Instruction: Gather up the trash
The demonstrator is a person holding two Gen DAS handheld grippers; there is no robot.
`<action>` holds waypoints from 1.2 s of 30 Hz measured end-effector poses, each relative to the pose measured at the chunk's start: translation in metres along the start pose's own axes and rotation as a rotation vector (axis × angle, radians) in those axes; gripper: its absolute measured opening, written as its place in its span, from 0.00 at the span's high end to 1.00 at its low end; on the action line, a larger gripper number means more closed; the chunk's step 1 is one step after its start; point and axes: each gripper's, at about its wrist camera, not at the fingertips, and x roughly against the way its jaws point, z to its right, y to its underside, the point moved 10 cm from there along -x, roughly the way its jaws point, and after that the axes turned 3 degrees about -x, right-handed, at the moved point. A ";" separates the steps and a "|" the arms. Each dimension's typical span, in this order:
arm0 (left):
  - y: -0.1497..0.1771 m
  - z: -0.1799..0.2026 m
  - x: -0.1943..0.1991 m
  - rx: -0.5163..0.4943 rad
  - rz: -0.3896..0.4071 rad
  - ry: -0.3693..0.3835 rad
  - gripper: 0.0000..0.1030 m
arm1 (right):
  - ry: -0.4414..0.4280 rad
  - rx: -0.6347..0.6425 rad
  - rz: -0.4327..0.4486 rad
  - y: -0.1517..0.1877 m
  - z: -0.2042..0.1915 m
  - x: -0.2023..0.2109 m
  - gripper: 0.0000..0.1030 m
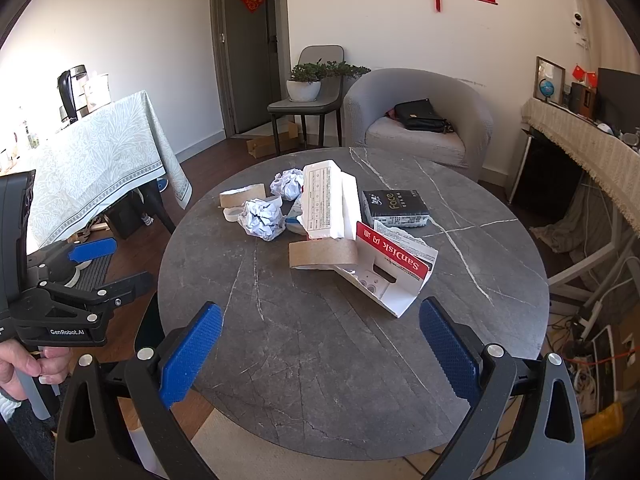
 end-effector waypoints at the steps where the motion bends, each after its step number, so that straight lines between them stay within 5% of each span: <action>1: 0.000 0.000 0.000 0.000 0.001 -0.001 0.04 | 0.000 -0.001 0.000 0.000 0.000 0.000 0.03; 14: -0.007 -0.003 0.006 -0.016 0.027 -0.002 0.04 | -0.010 0.027 0.019 -0.010 -0.006 0.003 0.03; 16: -0.010 -0.005 0.008 -0.034 0.038 -0.009 0.04 | -0.025 0.027 0.028 -0.015 -0.009 0.003 0.10; 27: -0.049 -0.001 0.016 -0.038 0.084 0.140 0.17 | -0.033 -0.007 0.033 -0.035 0.001 0.000 0.17; 31: -0.065 0.014 0.002 -0.099 0.064 0.185 0.31 | -0.039 -0.010 0.034 -0.042 0.006 0.000 0.18; 36: -0.071 0.037 -0.027 -0.131 0.015 0.249 0.36 | -0.047 -0.020 0.019 -0.042 0.014 -0.004 0.18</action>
